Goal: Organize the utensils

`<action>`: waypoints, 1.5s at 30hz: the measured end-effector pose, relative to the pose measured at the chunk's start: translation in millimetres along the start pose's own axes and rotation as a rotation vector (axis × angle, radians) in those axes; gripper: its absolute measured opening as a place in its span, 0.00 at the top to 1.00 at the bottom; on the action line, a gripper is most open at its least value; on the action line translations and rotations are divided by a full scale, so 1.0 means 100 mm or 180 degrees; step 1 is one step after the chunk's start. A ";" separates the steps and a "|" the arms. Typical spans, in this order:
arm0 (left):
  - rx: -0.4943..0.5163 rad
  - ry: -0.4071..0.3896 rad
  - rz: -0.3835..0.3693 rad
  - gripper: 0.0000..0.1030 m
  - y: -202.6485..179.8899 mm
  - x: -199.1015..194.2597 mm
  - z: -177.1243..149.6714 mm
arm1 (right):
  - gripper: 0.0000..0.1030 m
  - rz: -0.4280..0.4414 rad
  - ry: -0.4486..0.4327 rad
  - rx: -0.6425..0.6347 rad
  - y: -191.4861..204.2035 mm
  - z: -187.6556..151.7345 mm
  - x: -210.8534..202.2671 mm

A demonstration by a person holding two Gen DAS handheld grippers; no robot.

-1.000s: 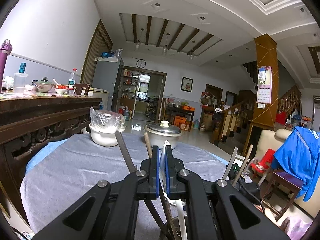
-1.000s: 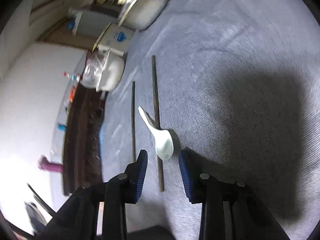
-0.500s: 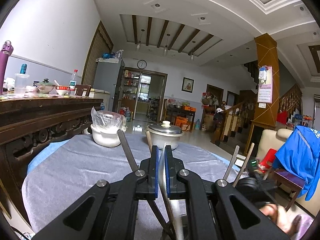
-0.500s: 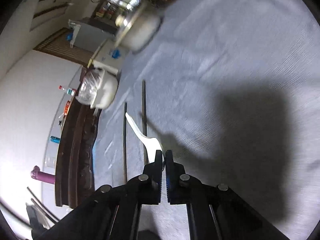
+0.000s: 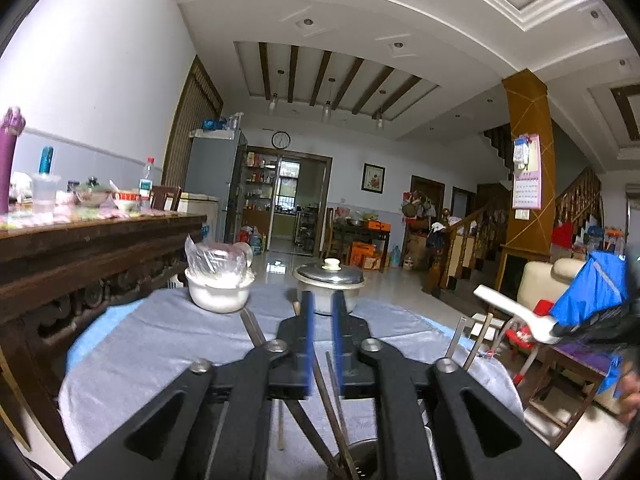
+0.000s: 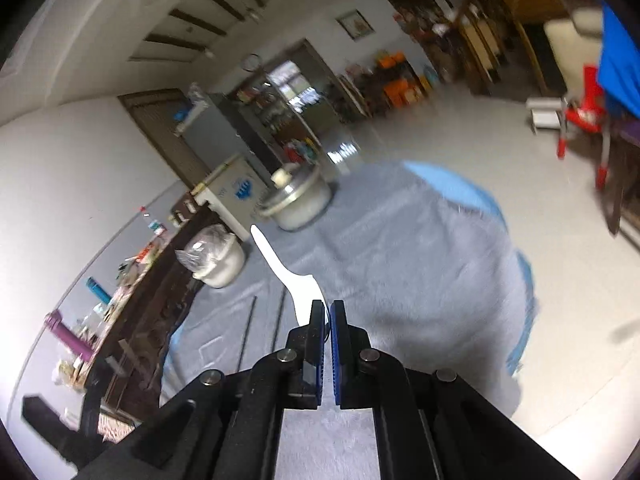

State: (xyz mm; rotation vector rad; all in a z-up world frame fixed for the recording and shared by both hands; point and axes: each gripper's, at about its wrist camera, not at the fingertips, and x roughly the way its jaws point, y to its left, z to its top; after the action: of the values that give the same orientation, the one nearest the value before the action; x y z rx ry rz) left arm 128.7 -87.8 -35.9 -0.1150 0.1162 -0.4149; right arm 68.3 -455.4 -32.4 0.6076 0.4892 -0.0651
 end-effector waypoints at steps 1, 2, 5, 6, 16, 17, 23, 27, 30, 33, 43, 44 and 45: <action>0.0046 0.0046 0.0060 0.54 0.00 -0.02 0.03 | 0.97 0.0043 -0.0027 -0.0128 0.09 0.03 -0.15; 0.0058 0.0069 0.0100 0.44 0.01 -0.03 0.04 | 0.97 0.0080 -0.0029 -0.0228 0.16 0.05 -0.24; 0.0051 0.0162 0.0246 0.36 0.11 -0.12 0.07 | 0.97 0.0285 0.0083 -0.0554 0.46 0.08 -0.48; 0.0058 0.0195 0.0287 0.36 0.15 -0.13 0.08 | 0.97 0.0329 0.0148 -0.0632 0.53 0.06 -0.53; 0.0089 0.0603 0.0692 0.34 0.62 -0.28 0.01 | 0.97 0.0311 0.1104 -0.1951 1.54 -0.42 -0.27; 0.0087 0.0619 0.0703 0.34 0.65 -0.30 -0.01 | 0.97 0.0265 0.1189 -0.2094 1.62 -0.47 -0.23; 0.0051 0.0794 0.0694 0.34 0.74 -0.31 -0.12 | 0.97 -0.0108 0.1555 -0.2837 1.89 -0.74 -0.01; 0.0026 0.0869 0.0609 0.34 0.73 -0.27 -0.20 | 0.97 -0.0362 0.1848 -0.3370 2.06 -0.86 0.16; 0.0018 0.0902 0.0543 0.34 0.72 -0.24 -0.24 | 0.97 -0.0480 0.2041 -0.3632 2.16 -0.87 0.29; -0.0027 0.0947 0.0510 0.34 0.73 -0.23 -0.27 | 0.97 -0.0536 0.2142 -0.3810 2.31 -0.86 0.43; -0.0275 0.1075 0.0601 0.34 1.00 -0.20 -0.34 | 0.94 -0.0518 0.2495 -0.3955 2.73 -0.94 1.03; -0.0266 0.1084 0.0605 0.34 1.01 -0.20 -0.34 | 0.94 -0.0487 0.2493 -0.3866 2.73 -0.91 1.05; -0.0253 0.1096 0.0604 0.34 1.01 -0.19 -0.34 | 0.94 -0.0446 0.2474 -0.3750 2.73 -0.87 1.06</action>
State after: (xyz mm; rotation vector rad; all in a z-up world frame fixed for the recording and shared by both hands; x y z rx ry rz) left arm 146.6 9.4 -81.2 -0.1087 0.4794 -0.2373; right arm 180.4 -173.1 2.6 -0.6048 1.1844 0.3270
